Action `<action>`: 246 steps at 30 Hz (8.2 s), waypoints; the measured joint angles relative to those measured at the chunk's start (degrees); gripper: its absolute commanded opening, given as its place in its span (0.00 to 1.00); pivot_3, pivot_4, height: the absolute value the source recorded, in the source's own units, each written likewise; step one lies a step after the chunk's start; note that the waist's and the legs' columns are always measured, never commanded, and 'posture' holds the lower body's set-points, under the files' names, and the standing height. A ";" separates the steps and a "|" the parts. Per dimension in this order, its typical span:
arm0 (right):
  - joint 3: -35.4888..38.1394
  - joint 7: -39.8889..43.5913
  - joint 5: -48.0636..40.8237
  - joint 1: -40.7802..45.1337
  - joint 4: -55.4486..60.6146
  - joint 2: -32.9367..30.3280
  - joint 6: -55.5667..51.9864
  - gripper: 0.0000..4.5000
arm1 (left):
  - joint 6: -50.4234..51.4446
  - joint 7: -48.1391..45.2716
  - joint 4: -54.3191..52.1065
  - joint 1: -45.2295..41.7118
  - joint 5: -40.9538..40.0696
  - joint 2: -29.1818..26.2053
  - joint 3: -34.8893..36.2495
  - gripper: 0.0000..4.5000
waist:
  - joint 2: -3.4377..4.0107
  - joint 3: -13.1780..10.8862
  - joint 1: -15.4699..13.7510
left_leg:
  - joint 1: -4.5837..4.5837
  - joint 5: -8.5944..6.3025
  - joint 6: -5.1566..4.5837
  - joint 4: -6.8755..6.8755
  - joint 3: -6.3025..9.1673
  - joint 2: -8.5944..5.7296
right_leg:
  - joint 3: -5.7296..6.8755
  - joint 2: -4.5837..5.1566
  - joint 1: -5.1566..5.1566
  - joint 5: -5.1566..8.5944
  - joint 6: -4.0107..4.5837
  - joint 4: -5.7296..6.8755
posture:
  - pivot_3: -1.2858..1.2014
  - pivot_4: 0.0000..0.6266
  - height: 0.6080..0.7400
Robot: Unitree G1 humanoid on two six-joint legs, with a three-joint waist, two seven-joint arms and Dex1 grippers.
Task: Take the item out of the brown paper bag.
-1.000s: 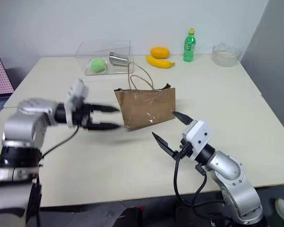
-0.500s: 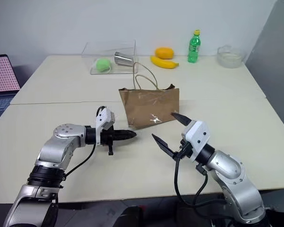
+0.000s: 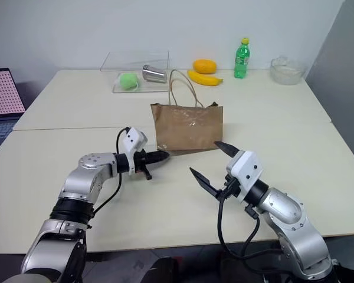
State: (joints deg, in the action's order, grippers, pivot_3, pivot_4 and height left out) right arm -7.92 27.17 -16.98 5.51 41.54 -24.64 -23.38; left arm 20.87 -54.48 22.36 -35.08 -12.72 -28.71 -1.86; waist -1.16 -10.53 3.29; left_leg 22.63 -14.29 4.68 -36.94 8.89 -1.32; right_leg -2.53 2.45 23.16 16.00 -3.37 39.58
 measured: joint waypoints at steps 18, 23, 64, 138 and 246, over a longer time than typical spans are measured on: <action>-0.07 0.26 0.00 -0.01 0.72 -0.31 -0.74 1.00 | -5.29 3.22 4.86 1.71 0.69 -1.32 2.43 0.00 | 0.00 0.00 -0.03 | 0.02 0.00 0.00 0.00 0.00 -0.01 | 0.00 0.01 0.00 0.00 0.00 -0.03 | 0.52 0.24 1.00; 0.04 0.14 0.03 -0.32 0.74 -0.28 -0.73 1.00 | -2.95 4.72 -11.05 12.56 -4.59 -1.52 8.15 0.00 | 0.01 0.00 0.19 | 0.01 0.00 0.01 0.05 0.01 0.06 | -0.03 0.01 0.03 0.00 0.01 -0.05 | 0.52 0.24 1.00; 2.38 2.53 5.17 39.12 -35.61 -3.81 -3.12 1.00 | -1.61 16.79 -47.83 27.98 -13.02 2.08 9.44 0.01 | 0.04 -0.01 -0.52 | 0.00 -0.01 0.00 0.15 -0.29 0.05 | -0.13 0.04 -0.02 -0.10 0.12 -0.43 | 0.52 0.24 1.00; 11.69 36.01 -4.03 10.28 -1.92 -15.37 -25.80 0.91 | -16.71 -9.28 -43.73 18.90 -8.48 -14.79 0.12 1.00 | 0.17 -0.07 -1.12 | 0.07 -0.01 0.00 0.28 -0.26 0.14 | -0.04 -0.04 0.01 -0.15 0.18 -0.57 | 0.52 0.24 1.00; 4.74 -12.52 -42.65 -17.32 13.51 -37.18 -18.45 0.92 | -56.78 -27.81 -12.21 2.14 5.37 -2.44 -18.43 0.56 | 0.12 -0.06 -1.45 | -0.49 -0.04 -0.05 0.14 0.05 0.13 | 0.11 -0.13 -0.90 -0.01 -0.04 -0.84 | 0.52 0.24 1.00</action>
State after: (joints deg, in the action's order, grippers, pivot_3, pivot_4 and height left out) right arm -3.18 14.66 -59.63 -11.81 55.05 -61.81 -41.82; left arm -35.90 -82.30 10.16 -32.93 -7.35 -31.15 -20.29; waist -1.04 -10.59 1.85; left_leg 22.15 -14.33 4.63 -36.81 8.94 -1.18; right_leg -2.42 2.32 22.26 15.98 -3.42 38.74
